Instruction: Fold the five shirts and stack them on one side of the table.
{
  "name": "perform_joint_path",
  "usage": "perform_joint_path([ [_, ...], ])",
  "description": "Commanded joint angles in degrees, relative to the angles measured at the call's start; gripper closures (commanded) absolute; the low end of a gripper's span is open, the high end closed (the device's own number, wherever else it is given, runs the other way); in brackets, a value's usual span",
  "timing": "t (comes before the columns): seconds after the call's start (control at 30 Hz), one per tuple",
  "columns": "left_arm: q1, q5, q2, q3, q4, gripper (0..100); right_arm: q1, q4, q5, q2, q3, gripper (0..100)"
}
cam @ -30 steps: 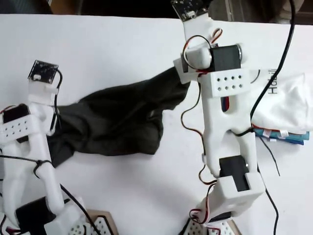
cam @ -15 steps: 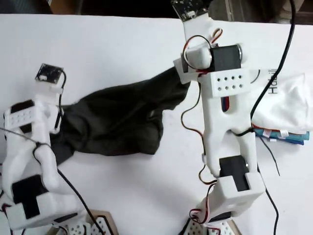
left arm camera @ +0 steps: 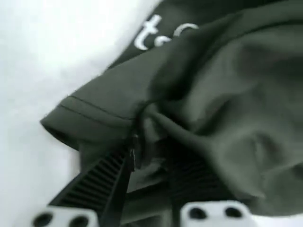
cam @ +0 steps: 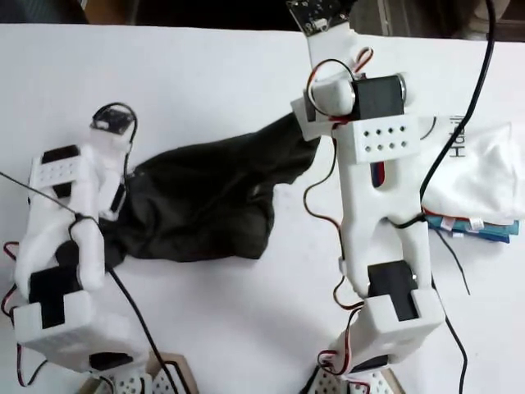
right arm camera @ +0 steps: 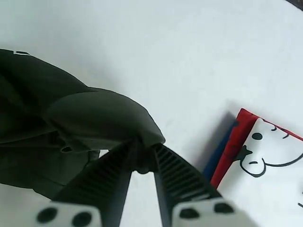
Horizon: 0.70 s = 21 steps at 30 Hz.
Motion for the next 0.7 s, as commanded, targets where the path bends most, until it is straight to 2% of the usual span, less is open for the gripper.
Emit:
perform_joint_path([
  [0.0,0.53,0.62,-1.67,-4.97,3.87,97,-0.04,-0.22,0.09,-3.47,-1.76,97.9],
  [0.27,0.88,0.62,-7.74,-19.74,18.11,97,-0.04,-0.48,0.0,-3.38,-1.76,97.8],
  [0.4,0.62,0.62,-10.81,-25.27,25.32,97,-0.04,-5.85,0.0,-2.68,-1.93,97.8],
  [0.5,0.53,0.62,-14.07,-27.21,27.87,97,-1.45,-8.75,0.0,-1.98,-1.93,97.8],
  [0.67,0.53,0.62,-21.98,-27.65,30.42,97,-3.91,-7.43,0.0,-3.38,-3.52,97.8],
])
